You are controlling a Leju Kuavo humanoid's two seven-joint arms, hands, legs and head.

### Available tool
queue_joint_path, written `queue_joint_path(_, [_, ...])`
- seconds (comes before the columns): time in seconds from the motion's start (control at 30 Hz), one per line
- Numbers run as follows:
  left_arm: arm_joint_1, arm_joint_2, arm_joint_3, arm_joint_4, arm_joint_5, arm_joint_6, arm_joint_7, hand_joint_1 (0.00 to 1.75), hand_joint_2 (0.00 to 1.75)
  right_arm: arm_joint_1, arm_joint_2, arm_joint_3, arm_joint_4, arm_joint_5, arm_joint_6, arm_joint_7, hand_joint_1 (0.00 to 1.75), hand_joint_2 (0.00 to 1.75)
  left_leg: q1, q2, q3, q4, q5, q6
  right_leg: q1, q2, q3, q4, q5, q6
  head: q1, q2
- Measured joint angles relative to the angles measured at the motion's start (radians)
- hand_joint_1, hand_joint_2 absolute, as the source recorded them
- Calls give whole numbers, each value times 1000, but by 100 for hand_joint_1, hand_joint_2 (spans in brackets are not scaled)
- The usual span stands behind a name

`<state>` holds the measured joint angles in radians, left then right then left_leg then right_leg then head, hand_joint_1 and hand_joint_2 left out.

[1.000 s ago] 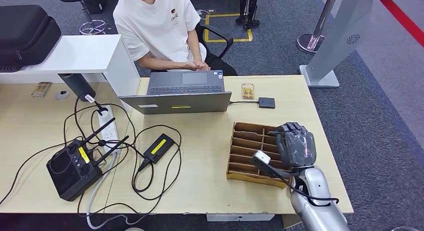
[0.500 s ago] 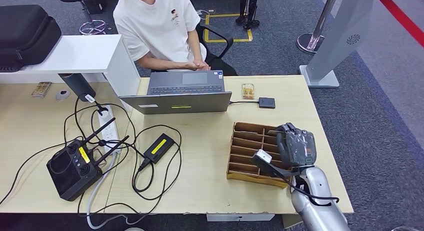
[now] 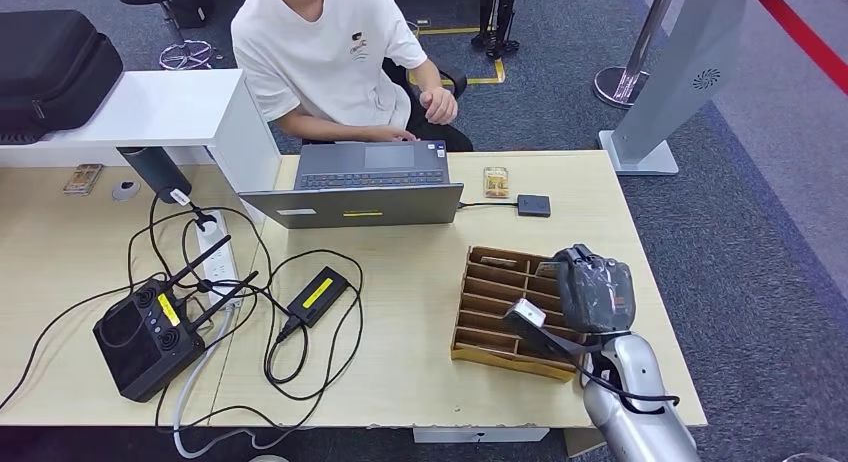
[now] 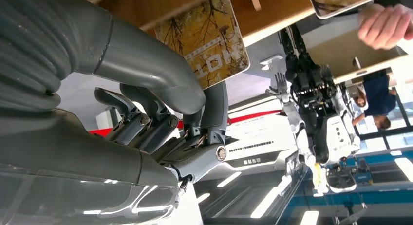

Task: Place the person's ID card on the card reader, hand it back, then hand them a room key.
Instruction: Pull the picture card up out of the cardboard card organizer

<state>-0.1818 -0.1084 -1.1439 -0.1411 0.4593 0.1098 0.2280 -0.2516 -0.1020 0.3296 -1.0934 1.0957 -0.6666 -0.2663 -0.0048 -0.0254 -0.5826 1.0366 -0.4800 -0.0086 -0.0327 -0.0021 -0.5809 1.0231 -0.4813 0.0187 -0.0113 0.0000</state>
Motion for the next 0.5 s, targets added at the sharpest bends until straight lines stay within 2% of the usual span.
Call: queue_joint_path(0.5, [-2,-2,-2,0,-2,-6,16,0,175,-5,2,1,-13,-1,-3,0,175,175,0,0,0,0,0,0,0,0,0,0,0,0,0,0])
